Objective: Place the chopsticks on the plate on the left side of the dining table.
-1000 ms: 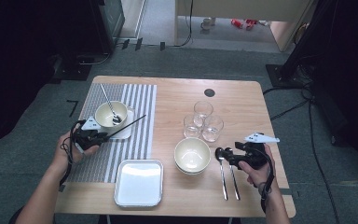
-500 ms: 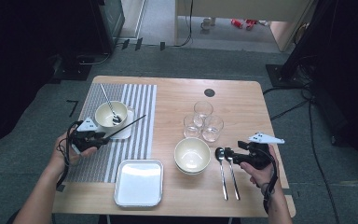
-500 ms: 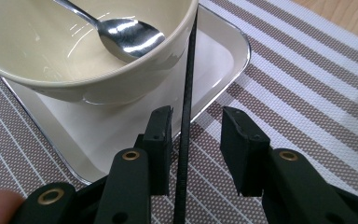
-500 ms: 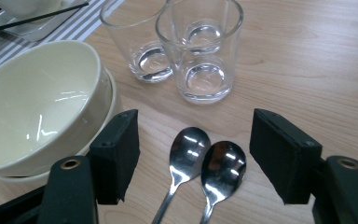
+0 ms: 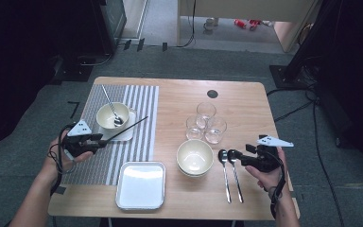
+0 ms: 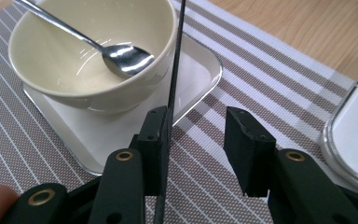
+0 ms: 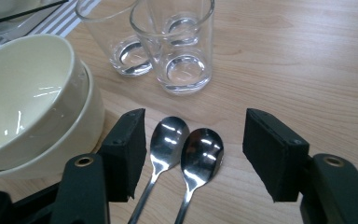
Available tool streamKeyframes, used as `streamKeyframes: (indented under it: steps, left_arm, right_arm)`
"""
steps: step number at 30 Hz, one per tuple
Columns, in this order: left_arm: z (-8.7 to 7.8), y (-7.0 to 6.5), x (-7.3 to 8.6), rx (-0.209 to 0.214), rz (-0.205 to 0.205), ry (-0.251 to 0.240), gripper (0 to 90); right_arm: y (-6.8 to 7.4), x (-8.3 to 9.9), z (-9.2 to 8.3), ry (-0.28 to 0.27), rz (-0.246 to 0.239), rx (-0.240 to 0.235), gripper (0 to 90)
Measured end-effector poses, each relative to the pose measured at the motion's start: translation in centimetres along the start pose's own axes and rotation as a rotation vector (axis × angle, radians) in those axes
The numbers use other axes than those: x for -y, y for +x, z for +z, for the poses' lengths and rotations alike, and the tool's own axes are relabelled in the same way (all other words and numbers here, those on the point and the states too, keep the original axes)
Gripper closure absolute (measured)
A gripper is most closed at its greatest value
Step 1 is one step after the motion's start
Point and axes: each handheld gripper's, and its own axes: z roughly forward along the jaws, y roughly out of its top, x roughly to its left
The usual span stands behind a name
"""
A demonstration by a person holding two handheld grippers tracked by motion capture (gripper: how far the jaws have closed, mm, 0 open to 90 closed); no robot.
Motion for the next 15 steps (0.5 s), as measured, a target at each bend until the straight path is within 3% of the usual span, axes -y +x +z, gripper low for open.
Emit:
streamKeyframes:
  steps: [9,15]
  left_arm:
    - [-0.7,-1.7,-1.2,-0.004,0.03,-0.03,55.9]
    - [-0.5,-2.7,-2.0,-0.011,0.053,-0.033,48.2]
  right_arm:
    - [-0.3,-0.1,0.1,0.042,0.016,0.088,40.7]
    - [-0.8,0.0,-0.2,0.056,0.036,0.111,49.0]
